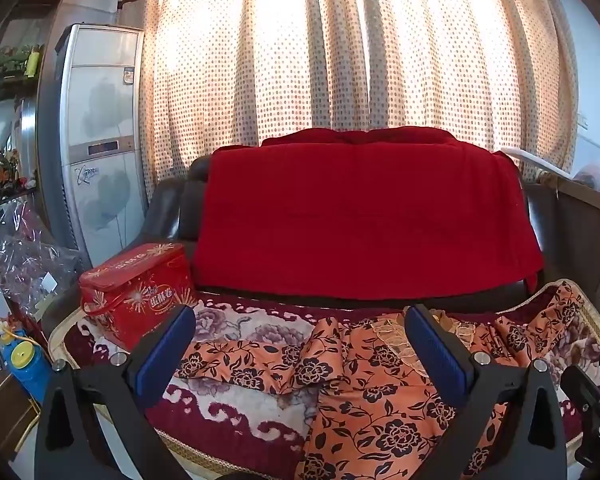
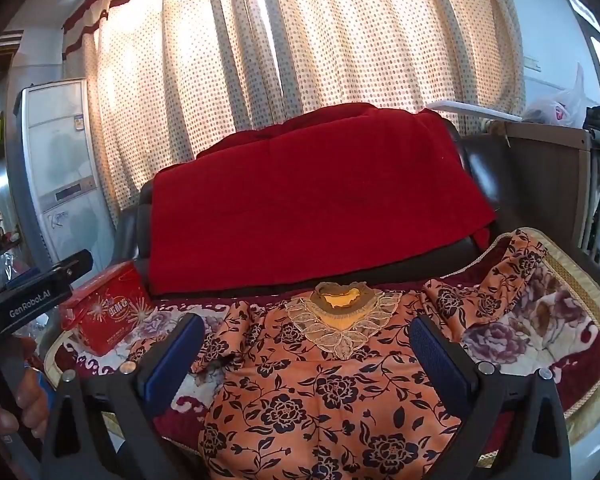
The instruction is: Fold small clothes
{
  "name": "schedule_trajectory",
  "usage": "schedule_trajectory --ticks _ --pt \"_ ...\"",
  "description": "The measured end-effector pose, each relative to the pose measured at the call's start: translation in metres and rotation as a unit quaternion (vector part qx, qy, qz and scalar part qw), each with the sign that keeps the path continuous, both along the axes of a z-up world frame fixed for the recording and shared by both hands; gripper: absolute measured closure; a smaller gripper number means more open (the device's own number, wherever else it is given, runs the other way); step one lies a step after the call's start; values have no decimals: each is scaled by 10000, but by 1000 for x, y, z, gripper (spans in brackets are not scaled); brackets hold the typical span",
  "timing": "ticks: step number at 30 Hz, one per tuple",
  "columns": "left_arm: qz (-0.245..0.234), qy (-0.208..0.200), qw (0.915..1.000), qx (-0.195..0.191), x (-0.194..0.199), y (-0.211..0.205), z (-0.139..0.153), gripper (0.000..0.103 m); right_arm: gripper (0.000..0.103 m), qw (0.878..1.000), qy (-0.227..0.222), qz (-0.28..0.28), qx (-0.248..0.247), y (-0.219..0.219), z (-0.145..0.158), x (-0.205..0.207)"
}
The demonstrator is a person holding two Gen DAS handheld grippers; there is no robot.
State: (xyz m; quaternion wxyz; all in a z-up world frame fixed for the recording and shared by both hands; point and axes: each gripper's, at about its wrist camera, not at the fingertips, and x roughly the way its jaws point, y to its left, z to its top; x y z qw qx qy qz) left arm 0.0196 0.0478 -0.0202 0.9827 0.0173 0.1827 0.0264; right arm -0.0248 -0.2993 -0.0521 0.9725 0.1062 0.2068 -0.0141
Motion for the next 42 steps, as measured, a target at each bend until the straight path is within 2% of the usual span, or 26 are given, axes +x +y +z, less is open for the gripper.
schedule_trajectory --ticks 42 --pt "-153 115 9998 107 19 -15 -10 0 0 10000 77 -37 12 -3 -9 19"
